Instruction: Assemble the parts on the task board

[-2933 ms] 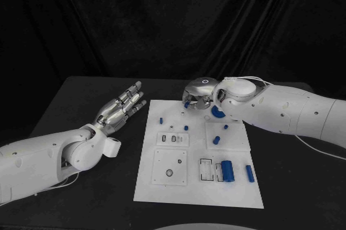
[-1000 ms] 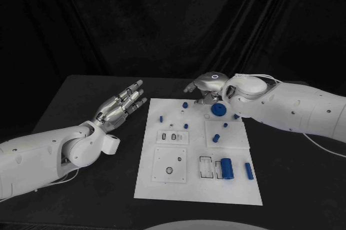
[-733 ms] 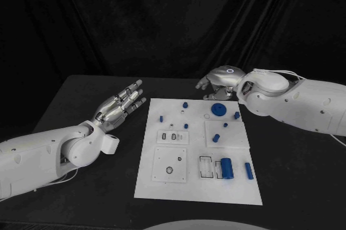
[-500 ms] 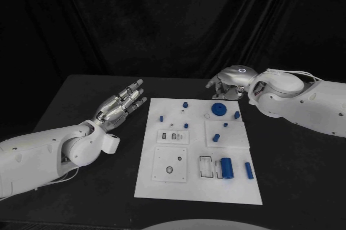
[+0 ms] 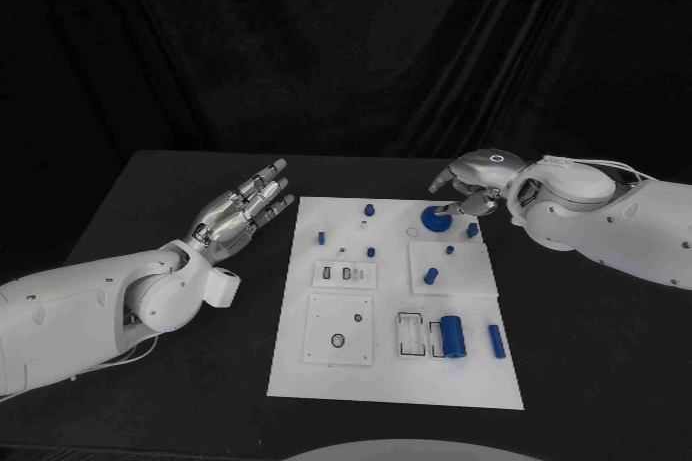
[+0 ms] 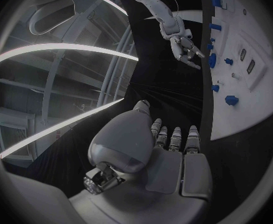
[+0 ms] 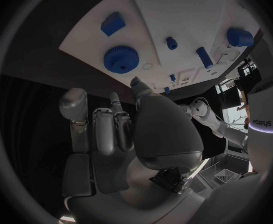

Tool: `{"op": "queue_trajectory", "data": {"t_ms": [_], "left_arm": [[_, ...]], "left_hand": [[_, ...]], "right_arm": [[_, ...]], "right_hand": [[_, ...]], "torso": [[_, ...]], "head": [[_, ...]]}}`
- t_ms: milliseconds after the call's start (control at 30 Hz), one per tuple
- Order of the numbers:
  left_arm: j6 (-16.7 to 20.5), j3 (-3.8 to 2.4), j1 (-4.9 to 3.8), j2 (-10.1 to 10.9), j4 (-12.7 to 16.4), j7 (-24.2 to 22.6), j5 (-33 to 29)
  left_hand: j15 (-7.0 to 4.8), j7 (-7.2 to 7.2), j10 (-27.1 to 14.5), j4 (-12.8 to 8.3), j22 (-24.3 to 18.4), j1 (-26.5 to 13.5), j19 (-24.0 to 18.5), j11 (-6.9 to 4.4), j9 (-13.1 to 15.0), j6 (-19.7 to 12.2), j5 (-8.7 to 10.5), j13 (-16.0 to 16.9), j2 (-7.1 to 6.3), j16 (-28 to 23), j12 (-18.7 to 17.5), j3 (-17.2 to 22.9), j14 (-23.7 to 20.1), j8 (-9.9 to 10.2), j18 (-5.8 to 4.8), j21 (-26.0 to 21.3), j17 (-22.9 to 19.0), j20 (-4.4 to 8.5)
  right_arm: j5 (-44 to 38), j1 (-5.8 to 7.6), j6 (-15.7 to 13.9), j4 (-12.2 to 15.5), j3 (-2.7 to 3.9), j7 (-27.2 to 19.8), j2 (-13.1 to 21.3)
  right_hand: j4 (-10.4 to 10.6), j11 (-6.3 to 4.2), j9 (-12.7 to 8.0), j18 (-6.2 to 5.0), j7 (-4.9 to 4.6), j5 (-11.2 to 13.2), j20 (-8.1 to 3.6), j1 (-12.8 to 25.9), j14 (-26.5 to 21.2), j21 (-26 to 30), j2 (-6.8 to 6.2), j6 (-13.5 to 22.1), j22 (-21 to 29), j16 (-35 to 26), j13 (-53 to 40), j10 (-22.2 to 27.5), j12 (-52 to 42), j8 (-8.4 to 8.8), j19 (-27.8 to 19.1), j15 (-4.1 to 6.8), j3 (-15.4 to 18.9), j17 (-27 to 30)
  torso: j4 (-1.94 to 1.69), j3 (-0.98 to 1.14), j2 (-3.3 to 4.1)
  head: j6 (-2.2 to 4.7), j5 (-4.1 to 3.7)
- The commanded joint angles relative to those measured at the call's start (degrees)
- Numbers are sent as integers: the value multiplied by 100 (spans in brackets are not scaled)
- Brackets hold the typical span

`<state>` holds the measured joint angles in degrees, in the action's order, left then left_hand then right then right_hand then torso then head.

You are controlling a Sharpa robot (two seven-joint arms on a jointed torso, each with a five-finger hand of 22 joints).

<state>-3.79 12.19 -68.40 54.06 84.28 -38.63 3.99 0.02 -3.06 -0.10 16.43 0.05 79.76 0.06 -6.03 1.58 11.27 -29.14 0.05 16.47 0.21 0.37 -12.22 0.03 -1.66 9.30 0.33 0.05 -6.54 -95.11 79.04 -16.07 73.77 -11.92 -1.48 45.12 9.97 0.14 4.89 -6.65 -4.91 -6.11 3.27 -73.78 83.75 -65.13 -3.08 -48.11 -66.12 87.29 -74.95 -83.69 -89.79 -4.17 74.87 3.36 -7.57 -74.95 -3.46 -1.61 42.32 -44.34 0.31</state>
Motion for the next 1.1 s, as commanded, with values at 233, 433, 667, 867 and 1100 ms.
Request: {"op": "queue_trajectory", "data": {"t_ms": [233,433,667,867,1100], "left_arm": [[-112,-4,-8,-24,-23,-64,29],[-124,-4,-7,-30,-33,-54,29],[-144,-4,-7,-48,-46,-45,30],[-159,-4,-6,-59,-59,-34,30],[-170,-4,-5,-65,-68,-11,30]], "left_hand": [[36,-4,10,5,-5,59,-6,41,5,30,-32,-5,-5,-21,-37,43,-3,-28,92,-33,-5,-51],[37,-3,10,4,-5,62,-6,41,4,24,-35,-5,-5,-21,-37,45,-3,-27,92,-33,-5,-51],[37,-3,10,4,-5,62,-6,41,4,24,-35,-5,-5,-21,-37,45,-3,-27,92,-33,-5,-51],[43,-1,10,3,-5,73,-6,44,3,16,-45,-5,-2,-21,-37,56,-3,-25,91,-33,-5,-54],[47,2,10,2,-5,81,-6,47,2,9,-55,-5,1,-21,-37,64,-3,-23,90,-33,-5,-55]], "right_arm": [[-35,-132,188,-155,4,216,-35],[-34,-171,254,-184,4,226,-46],[-34,-229,306,-225,4,225,-69],[-34,-293,318,-267,4,171,-115],[-34,-341,329,-291,4,119,-143]], "right_hand": [[125,40,51,267,-45,-3,32,242,625,-1087,-35,-207,-1117,271,-1505,-631,-21,-22,482,-65,95,-1505],[127,41,53,255,-49,6,35,244,625,-1053,-42,-213,-1092,271,-1505,-631,-21,-20,447,-68,96,-1505],[75,58,95,250,-69,-34,53,165,625,-1048,-30,-301,-1113,271,-1505,-631,-21,-54,415,-86,60,-1505],[-91,29,231,234,-21,-453,49,-31,625,-1017,-30,-501,-1135,271,-1505,-631,-21,-152,358,-66,-24,-1505],[-326,-7,482,216,9,-1174,11,-249,625,-945,-29,-751,-1135,271,-1505,-631,-21,-368,294,-31,-171,-1505]], "torso": [[-23,3,-2],[-43,-6,-6],[-29,-5,-9],[-23,-7,-12],[-25,-6,-13]], "head": [[-18,-30],[-23,-50],[-29,-43],[-51,-28],[-64,-22]]}}
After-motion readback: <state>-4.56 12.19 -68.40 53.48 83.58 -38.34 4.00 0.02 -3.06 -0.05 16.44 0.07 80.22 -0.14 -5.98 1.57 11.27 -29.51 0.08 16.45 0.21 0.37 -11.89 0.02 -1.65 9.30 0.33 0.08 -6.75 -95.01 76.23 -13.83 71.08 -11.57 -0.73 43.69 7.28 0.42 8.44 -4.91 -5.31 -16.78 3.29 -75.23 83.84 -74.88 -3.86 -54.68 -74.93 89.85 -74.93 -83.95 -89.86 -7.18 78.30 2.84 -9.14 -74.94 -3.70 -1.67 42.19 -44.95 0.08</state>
